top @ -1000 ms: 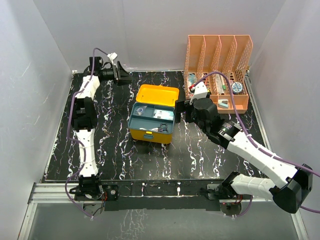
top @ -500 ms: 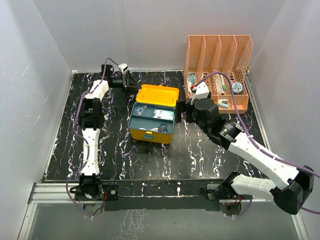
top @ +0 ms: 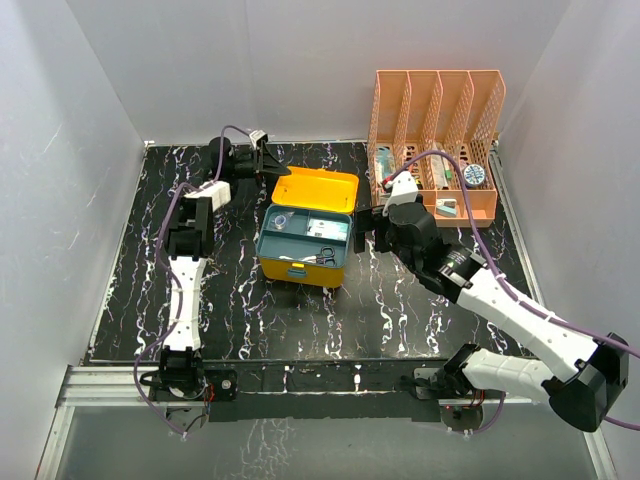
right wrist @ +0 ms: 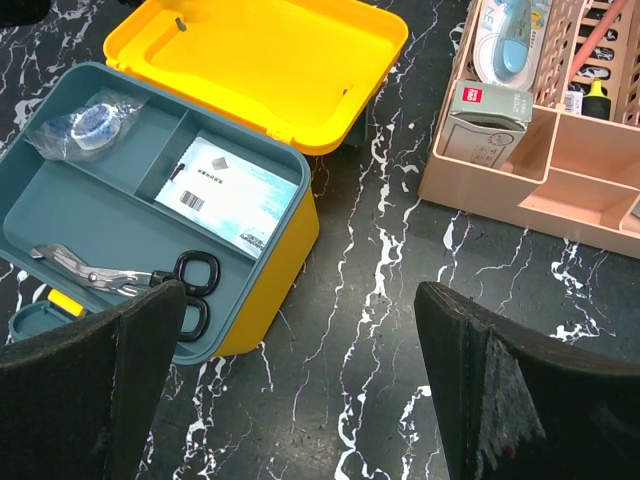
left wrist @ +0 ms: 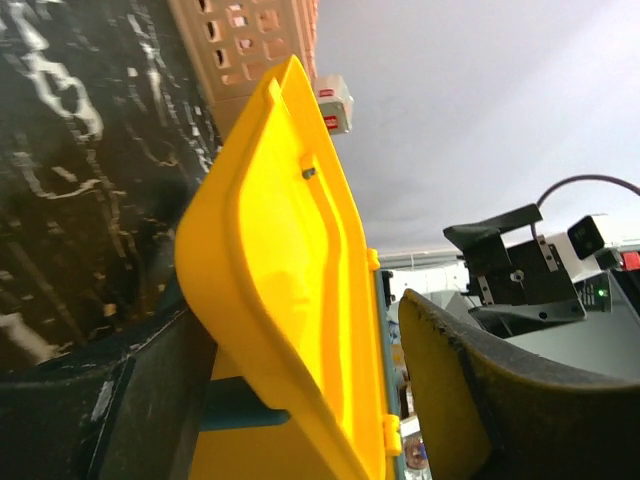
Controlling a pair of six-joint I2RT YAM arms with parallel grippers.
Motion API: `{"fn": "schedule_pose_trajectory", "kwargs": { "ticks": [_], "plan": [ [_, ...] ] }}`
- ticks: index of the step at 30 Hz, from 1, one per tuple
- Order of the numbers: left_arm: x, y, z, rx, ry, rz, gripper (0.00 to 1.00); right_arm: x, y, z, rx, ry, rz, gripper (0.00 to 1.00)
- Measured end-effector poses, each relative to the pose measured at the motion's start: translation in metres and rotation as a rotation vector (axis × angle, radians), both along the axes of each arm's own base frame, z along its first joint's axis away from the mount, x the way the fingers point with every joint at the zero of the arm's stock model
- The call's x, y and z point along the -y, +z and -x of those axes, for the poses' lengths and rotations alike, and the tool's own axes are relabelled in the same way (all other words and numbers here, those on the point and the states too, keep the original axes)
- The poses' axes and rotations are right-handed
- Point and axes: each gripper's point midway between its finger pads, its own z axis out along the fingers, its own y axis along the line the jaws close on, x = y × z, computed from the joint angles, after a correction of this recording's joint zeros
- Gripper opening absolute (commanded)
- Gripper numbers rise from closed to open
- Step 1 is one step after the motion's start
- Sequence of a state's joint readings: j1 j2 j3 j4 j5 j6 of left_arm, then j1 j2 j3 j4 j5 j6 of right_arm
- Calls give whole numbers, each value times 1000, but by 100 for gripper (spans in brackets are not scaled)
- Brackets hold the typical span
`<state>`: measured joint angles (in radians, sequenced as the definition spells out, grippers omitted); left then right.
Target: Organize the medicine kit
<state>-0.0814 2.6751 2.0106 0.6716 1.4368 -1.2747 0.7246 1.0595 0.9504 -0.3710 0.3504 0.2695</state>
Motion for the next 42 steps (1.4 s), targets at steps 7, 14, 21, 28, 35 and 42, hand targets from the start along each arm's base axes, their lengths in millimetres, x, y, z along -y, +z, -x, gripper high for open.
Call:
{"fn": "schedule_pose_trajectory", "kwargs": {
  "ticks": [7, 14, 21, 28, 35, 42],
  "plan": [
    [5, 20, 12, 44, -67, 25, 64, 2, 4, 1, 10, -7, -8, 98],
    [4, 26, 15, 37, -81, 22, 66, 3, -2, 2, 0, -10, -3, 98],
    [2, 55, 15, 77, -70, 18, 71, 2, -2, 2, -2, -13, -14, 98],
    [2, 79, -10, 202, 40, -86, 75, 2, -1, 2, -2, -14, -18, 98],
    [-4, 64, 5, 233, 44, -204, 76, 4, -8, 4, -10, -15, -12, 98],
    [-1, 50, 27, 232, -1, -281, 76, 5, -11, 5, -16, -15, -6, 98]
  ]
}}
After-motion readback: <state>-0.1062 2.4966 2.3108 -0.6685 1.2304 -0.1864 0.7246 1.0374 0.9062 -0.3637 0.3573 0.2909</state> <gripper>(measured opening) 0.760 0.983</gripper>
